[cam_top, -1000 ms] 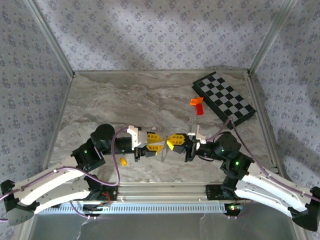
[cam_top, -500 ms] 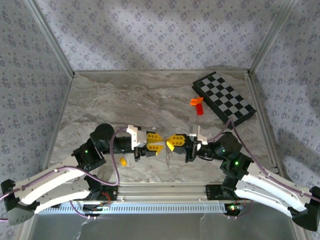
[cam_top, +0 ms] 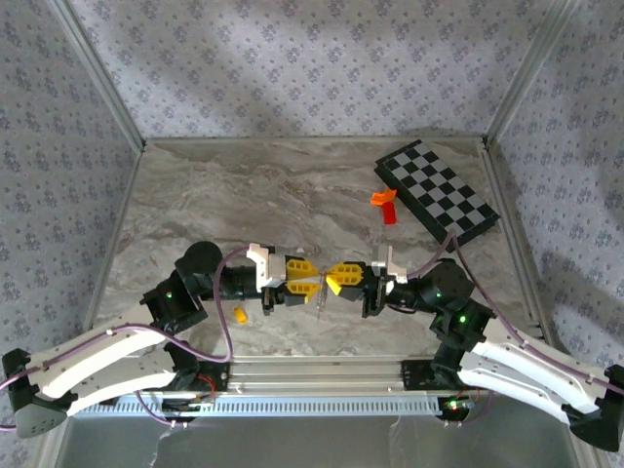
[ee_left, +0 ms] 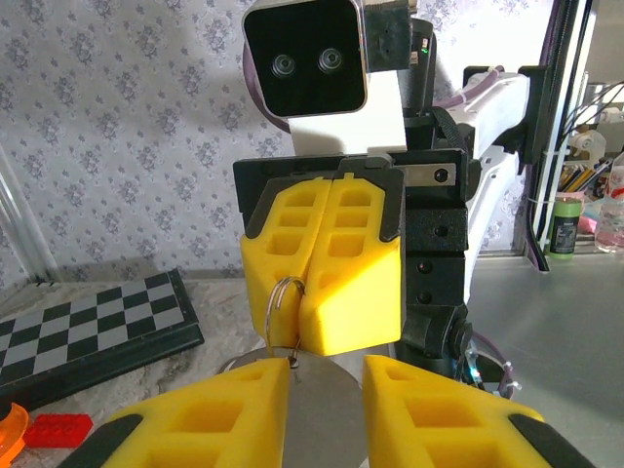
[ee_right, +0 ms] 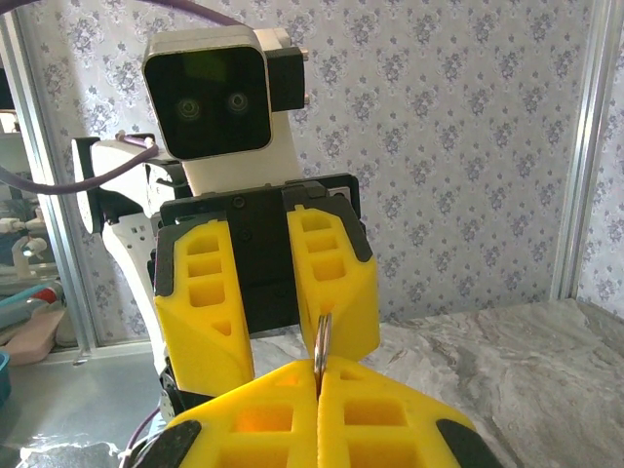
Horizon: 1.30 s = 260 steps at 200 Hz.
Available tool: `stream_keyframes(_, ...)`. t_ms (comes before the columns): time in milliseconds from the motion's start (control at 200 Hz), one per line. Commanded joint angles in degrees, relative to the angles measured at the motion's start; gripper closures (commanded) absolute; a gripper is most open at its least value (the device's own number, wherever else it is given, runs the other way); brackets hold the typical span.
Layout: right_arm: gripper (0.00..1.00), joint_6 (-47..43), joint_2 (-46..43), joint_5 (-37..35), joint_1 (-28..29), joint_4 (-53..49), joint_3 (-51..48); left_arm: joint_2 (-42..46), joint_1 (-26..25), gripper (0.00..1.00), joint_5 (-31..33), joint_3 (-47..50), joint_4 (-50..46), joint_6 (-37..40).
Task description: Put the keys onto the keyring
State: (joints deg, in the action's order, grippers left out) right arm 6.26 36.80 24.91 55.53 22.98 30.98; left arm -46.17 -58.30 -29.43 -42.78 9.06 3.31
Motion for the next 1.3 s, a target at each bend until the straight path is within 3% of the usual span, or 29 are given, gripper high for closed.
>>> stream_keyframes(0,1.00,0.5,-0.8,2.7,0.5,2.7,0.0,0.3,-0.2,0.73,-0.4,-0.5,2.7,-0.7)
stream_keyframes(790,1.00,0.6,-1.9,1.8,0.4,4.6,-0.8,0.6,-0.3,0.71,-1.8,-0.6,3.8,-1.7)
stream_keyframes(1294,1.00,-0.1,-0.5,2.0,0.9,4.3,-0.9,-1.1,-1.3,0.75,-3.4,-1.4,4.0,-1.0)
